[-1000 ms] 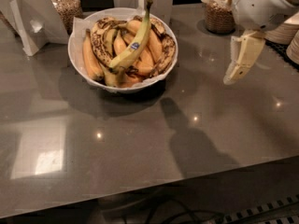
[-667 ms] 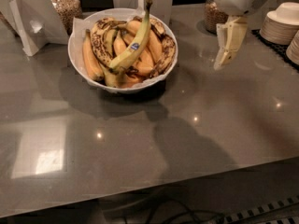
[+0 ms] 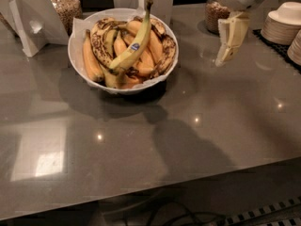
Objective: Pick banana from white bowl
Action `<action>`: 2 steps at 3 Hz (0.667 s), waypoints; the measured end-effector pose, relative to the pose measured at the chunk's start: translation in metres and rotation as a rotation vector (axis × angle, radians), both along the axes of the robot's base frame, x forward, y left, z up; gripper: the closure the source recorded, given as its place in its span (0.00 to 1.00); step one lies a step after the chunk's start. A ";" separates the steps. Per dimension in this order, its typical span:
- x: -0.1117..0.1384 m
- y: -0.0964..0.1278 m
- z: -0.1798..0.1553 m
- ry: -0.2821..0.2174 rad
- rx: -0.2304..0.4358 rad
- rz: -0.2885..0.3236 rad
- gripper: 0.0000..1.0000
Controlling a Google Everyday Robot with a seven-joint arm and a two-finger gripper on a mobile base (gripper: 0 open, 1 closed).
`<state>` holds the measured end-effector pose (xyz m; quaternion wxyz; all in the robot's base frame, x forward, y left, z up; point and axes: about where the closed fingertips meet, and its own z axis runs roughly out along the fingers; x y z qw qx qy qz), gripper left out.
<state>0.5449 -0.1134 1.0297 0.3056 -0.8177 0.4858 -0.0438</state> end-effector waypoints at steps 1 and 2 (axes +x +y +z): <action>0.003 0.008 0.000 -0.026 -0.012 0.035 0.00; 0.017 0.040 -0.004 -0.079 -0.042 0.155 0.00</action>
Offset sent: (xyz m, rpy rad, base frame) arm 0.0354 0.0829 -0.0111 -0.0953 -0.1603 0.3466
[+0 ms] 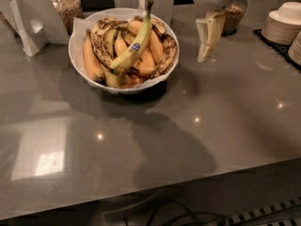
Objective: Pick banana from white bowl
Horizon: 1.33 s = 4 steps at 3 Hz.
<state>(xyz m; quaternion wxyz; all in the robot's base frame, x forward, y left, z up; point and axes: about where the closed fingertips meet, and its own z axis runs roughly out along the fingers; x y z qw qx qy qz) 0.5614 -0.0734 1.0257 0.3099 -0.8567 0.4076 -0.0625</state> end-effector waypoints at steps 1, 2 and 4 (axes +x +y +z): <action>0.016 0.038 -0.010 -0.050 -0.026 0.128 0.00; 0.023 0.066 -0.020 -0.114 -0.073 0.223 0.00; 0.027 0.069 -0.022 -0.154 -0.086 0.232 0.00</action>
Offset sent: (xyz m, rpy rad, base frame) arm 0.0329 0.0984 -0.0362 -0.1419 -0.1931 0.3350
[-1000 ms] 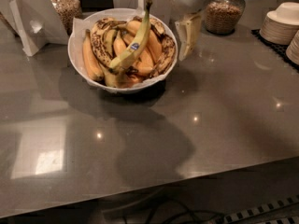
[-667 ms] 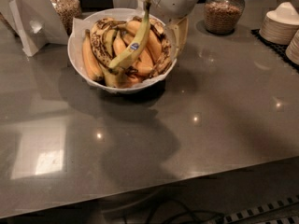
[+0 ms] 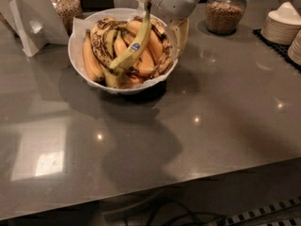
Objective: Pick banana from white bowl
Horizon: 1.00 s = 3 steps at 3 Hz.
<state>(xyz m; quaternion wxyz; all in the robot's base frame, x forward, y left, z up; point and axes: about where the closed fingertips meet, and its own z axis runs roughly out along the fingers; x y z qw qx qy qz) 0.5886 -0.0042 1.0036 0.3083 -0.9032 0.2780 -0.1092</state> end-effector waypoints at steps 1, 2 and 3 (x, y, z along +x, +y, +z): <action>0.011 0.003 -0.001 -0.041 0.033 -0.004 0.05; 0.019 0.004 -0.007 -0.050 0.050 -0.008 0.19; 0.025 0.002 -0.015 -0.039 0.058 -0.014 0.41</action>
Offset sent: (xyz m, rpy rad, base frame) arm 0.0303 0.0016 -0.0151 0.0693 -0.0574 -0.0184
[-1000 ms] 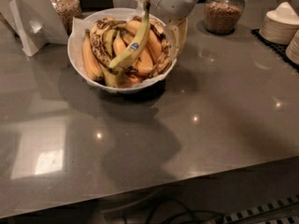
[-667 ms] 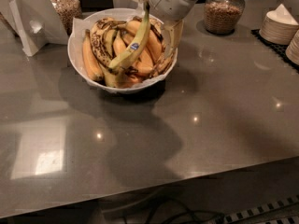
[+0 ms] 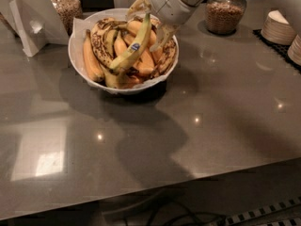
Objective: Pick banana from white bowl
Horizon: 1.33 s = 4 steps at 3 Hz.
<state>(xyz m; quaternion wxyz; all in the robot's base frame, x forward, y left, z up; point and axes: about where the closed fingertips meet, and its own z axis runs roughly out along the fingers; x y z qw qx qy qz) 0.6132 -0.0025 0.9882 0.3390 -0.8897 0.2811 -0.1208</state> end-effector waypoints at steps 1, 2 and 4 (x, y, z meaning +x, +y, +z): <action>0.003 -0.001 -0.011 0.022 0.009 0.002 0.36; 0.007 0.003 -0.024 0.049 0.020 0.018 0.36; 0.017 0.015 -0.043 0.077 0.040 0.058 0.40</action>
Offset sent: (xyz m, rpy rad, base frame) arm 0.0119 0.0037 -0.0378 0.0340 0.0776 0.0292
